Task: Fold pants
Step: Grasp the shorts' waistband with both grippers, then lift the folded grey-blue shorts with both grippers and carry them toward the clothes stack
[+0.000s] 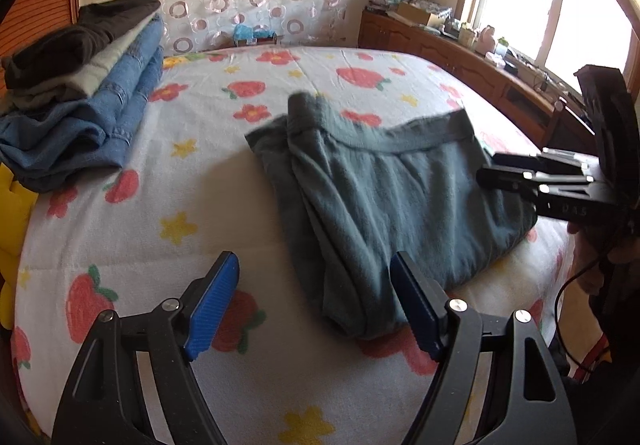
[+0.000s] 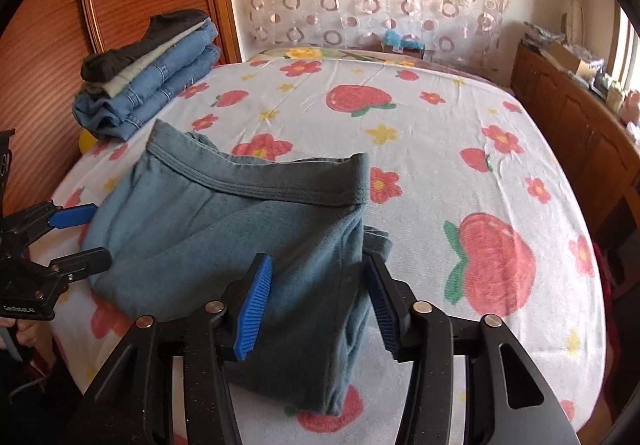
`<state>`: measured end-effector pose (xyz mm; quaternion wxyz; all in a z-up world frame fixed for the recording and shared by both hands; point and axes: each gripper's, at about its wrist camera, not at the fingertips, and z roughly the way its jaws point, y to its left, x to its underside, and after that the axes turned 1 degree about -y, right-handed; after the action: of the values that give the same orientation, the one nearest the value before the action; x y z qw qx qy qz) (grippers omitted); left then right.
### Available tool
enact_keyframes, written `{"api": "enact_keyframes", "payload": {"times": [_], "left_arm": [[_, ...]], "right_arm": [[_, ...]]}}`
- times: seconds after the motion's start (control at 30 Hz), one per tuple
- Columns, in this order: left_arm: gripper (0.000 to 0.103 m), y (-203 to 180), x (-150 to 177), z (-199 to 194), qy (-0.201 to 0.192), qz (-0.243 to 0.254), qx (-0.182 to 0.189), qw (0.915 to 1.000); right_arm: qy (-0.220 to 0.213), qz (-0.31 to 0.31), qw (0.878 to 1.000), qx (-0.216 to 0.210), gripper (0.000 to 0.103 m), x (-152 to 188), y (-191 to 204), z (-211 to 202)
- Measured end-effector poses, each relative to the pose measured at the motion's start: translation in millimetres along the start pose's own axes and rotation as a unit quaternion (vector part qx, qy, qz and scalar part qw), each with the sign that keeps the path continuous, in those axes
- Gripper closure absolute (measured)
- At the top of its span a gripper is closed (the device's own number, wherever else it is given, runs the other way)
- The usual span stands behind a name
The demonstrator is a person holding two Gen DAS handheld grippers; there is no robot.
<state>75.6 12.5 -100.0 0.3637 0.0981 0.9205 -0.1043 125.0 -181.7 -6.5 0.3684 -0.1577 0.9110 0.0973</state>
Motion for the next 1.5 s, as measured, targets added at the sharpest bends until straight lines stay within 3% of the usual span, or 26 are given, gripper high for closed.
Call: {"api": "enact_keyframes", "payload": {"times": [0.17, 0.3, 0.37, 0.57, 0.77, 0.97, 1.13, 1.3, 1.5], "left_arm": [[0.024, 2.4, -20.1, -1.7, -0.017, -0.002, 0.003, 0.9999], [0.024, 3.8, -39.5, 4.1, -0.024, -0.002, 0.012, 0.9996], [0.025, 3.9, -48.1, 10.5, -0.023, -0.002, 0.02, 0.9995], [0.046, 9.5, -59.3, 36.7, -0.003, -0.013, 0.021, 0.9997], [0.049, 21.6, -52.6, 54.3, 0.018, -0.036, 0.021, 0.999], [0.049, 23.0, -49.9, 53.3, 0.013, -0.038, 0.025, 0.9989], [0.05, 24.0, -49.4, 52.6, 0.011, -0.039, 0.026, 0.9988], [0.061, 27.8, -49.9, 52.6, 0.01, -0.052, 0.047, 0.9975], [0.081, 26.6, -49.4, 51.5, 0.01, -0.057, 0.066, 0.9961]], "right_arm": [[-0.005, 0.024, 1.0, -0.018, 0.042, -1.0, -6.0, -4.7], [0.009, 0.011, 0.999, 0.03, 0.041, -1.3, -4.1, -0.6], [0.003, 0.007, 1.0, 0.024, 0.041, -0.4, -3.9, -0.7], [0.003, 0.027, 0.999, 0.019, 0.041, -2.0, -13.9, 3.7], [-0.001, 0.032, 0.999, 0.012, 0.041, -4.6, -19.0, 8.0], [-0.001, 0.025, 1.0, 0.01, 0.055, -3.9, -15.1, 18.2], [-0.008, 0.021, 1.0, -0.001, 0.075, -2.6, -13.0, 18.7], [-0.017, 0.027, 0.999, -0.021, 0.086, 1.4, -17.3, 20.7], [-0.026, 0.034, 0.999, -0.033, 0.089, 6.7, -21.7, 19.0]]}}
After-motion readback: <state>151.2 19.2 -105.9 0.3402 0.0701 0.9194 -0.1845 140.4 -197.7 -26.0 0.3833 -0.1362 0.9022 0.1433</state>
